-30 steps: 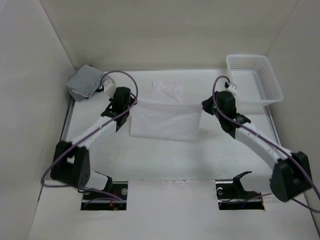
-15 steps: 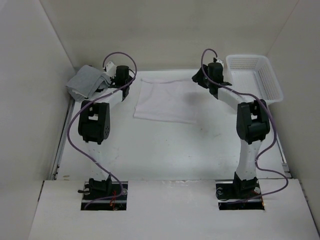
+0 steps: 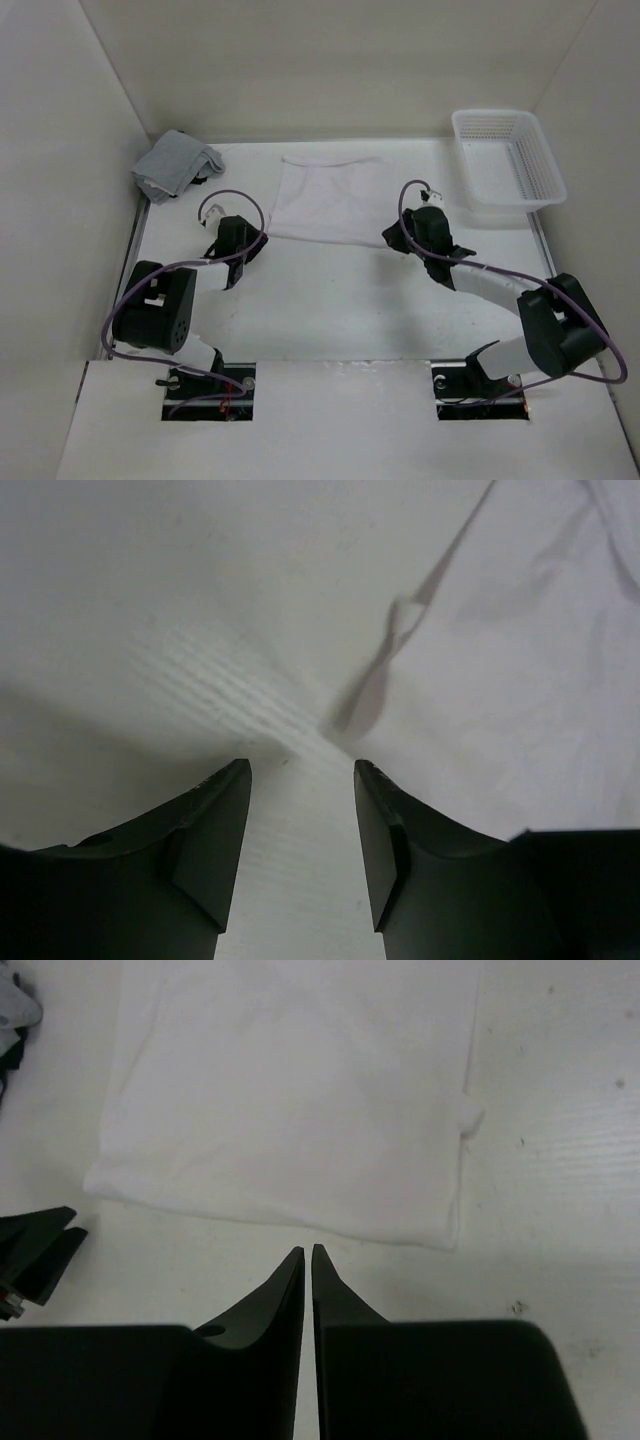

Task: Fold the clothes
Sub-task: Fold the tank top

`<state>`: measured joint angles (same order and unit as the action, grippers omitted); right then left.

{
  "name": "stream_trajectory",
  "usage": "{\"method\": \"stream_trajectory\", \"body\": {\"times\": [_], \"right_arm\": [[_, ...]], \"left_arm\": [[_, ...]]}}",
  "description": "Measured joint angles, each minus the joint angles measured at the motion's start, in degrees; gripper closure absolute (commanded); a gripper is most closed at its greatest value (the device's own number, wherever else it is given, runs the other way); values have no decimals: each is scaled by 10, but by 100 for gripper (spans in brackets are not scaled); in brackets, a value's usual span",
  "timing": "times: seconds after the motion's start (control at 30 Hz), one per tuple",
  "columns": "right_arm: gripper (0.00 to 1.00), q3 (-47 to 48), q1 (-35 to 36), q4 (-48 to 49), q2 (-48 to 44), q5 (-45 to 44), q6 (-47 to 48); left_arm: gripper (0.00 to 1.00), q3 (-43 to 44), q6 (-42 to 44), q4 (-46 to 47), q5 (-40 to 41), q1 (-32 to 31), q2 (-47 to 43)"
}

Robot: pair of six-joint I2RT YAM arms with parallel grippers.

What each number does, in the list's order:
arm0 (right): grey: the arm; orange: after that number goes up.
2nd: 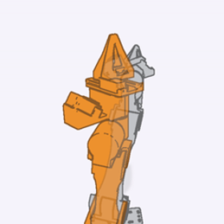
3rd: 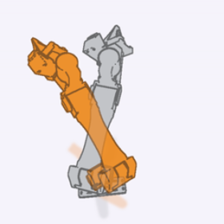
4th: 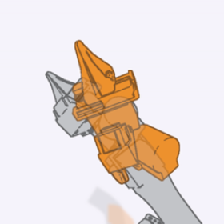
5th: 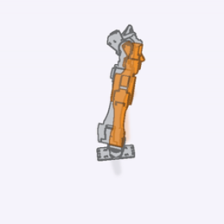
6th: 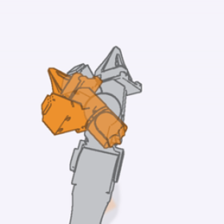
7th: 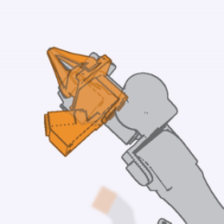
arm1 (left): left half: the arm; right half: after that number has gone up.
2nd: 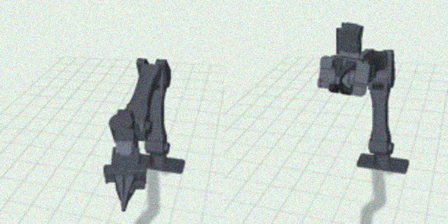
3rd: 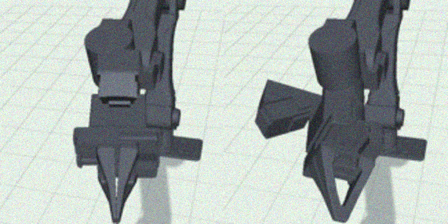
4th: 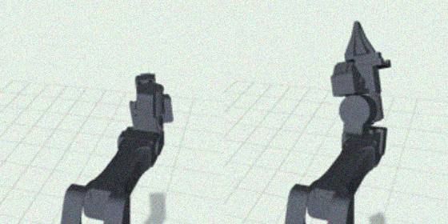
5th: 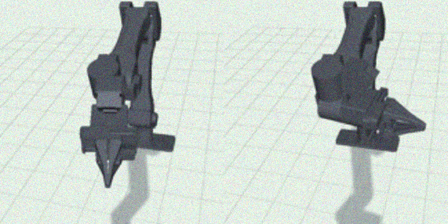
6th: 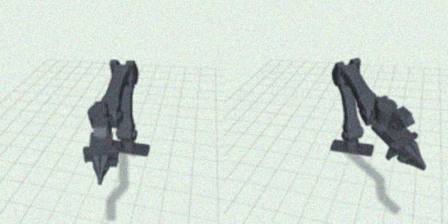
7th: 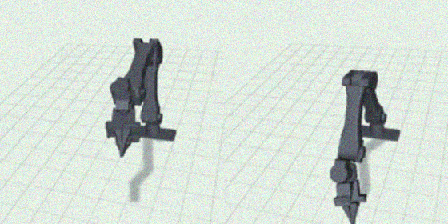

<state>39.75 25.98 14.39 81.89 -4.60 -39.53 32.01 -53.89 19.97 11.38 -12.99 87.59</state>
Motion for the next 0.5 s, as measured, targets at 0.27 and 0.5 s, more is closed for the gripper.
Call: {"method": "stream_trajectory", "body": {"times": [0.27, 0.5], "right_arm": [[80, -89, 7, 27, -43, -17, -9], [67, -116, 1, 44, -42, -19, -21]], "left_arm": [[61, -21, -68, 157, -101, 30, 77], [77, -21, -102, 218, -127, 32, 122]]}}
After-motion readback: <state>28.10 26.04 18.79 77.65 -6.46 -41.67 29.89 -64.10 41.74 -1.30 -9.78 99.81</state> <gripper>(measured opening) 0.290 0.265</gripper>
